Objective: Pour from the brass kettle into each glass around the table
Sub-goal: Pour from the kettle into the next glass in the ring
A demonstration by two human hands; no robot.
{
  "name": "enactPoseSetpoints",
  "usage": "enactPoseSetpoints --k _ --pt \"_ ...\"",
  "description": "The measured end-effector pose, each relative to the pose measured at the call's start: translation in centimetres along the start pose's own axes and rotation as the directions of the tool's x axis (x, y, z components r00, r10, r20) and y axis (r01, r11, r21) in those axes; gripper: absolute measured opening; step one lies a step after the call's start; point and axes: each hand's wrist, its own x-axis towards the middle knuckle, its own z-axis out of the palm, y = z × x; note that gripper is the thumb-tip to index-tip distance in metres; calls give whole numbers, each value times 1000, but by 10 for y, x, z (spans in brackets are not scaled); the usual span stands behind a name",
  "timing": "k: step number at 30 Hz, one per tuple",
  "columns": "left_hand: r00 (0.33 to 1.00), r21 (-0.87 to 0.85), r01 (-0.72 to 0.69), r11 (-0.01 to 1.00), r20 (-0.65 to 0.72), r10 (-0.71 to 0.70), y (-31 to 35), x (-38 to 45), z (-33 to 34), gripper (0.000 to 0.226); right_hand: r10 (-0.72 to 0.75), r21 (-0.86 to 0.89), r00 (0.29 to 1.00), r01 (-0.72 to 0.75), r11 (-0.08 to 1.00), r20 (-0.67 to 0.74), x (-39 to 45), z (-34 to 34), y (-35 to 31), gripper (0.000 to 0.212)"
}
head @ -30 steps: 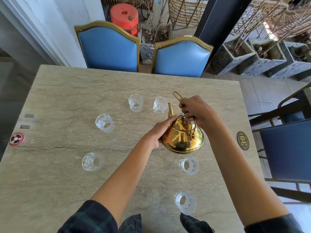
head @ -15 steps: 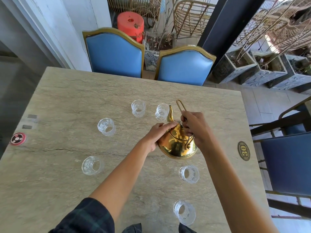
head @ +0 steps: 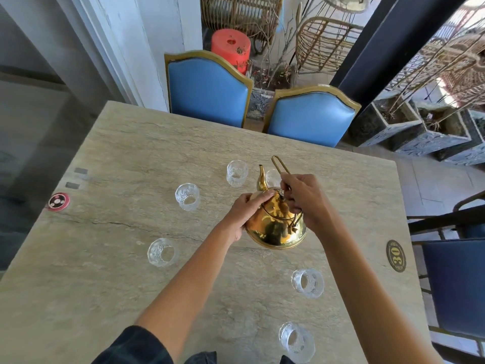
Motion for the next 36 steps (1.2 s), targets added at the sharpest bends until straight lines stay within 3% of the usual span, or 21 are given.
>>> enactPoseSetpoints --k 2,6,13,18,36 --pt "999 -1 30 1000 -22 -30 2 -4 -6 94 -2 -24 1000 3 1000 16 4 9 -6 34" --pt "994 -16 95 995 -55 -95 7 -13 -18 69 59 -61 998 -58 996 17 14 25 -14 35" --pt "985 -50 170 984 -23 -171 9 -16 -26 55 130 -78 991 -131 988 -16 28 42 -24 28" --pt "982 -75 188 979 -10 -189 8 -12 -27 72 150 -124 989 -151 981 -17 37 46 -26 26" --pt "973 -97 232 968 10 -232 -1 -4 -25 77 158 -210 987 -155 965 -2 47 47 -28 31"
